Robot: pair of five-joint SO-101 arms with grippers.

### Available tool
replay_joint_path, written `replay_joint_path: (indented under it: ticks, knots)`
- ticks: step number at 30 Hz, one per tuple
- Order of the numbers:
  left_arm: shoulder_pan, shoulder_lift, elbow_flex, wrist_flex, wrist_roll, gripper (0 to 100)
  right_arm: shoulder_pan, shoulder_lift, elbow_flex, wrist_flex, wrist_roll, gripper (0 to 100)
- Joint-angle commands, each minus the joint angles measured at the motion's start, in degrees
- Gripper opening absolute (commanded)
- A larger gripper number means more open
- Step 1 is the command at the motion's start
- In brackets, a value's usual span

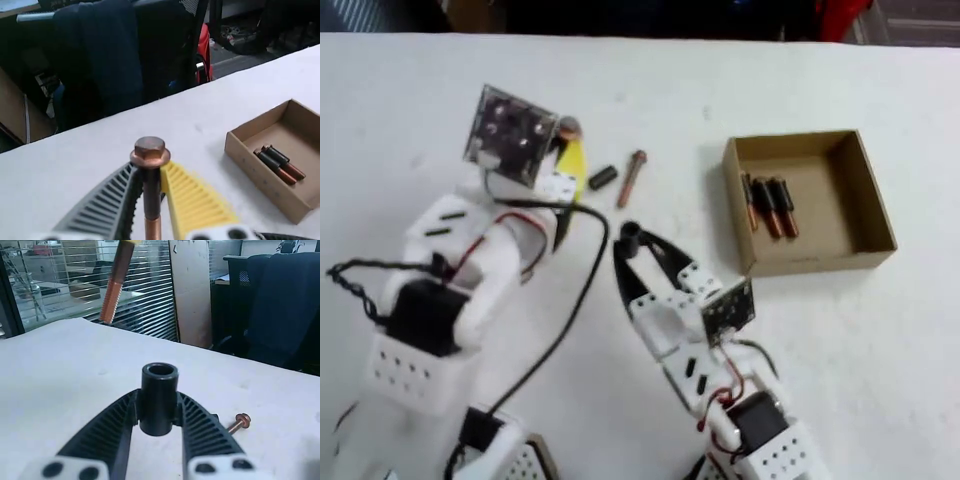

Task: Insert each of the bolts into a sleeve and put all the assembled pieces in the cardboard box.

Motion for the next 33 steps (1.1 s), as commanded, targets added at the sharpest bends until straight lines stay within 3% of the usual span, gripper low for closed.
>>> replay_joint_path:
  ticks: [1,6,10,19,27,33]
  knots:
    - [3.74,-3.38,-0.53,-2.29,0.7,2,-0.31,-0.75,0.53,-1.27,-0.7,1.7]
    - [9.27,-5.67,-0.53,-2.55,0.88,2,-0.31,-0.75,0.53,-1.1,-0.62,1.7]
    - [9.89,-5.93,-0.53,-2.55,6.33,2,-0.4,-0.75,0.53,-1.1,-0.62,1.7]
    - [13.23,-6.2,1.23,-2.99,7.03,2,-0.48,-0.75,0.53,-1.54,-0.26,1.7]
    - [14.55,-6.46,7.56,-11.52,7.12,2,-0.48,-0.84,0.53,-1.45,-0.09,1.7]
    - [14.81,-13.76,16.09,-18.46,7.12,2,-0.4,-0.84,0.53,-1.45,-0.09,1.7]
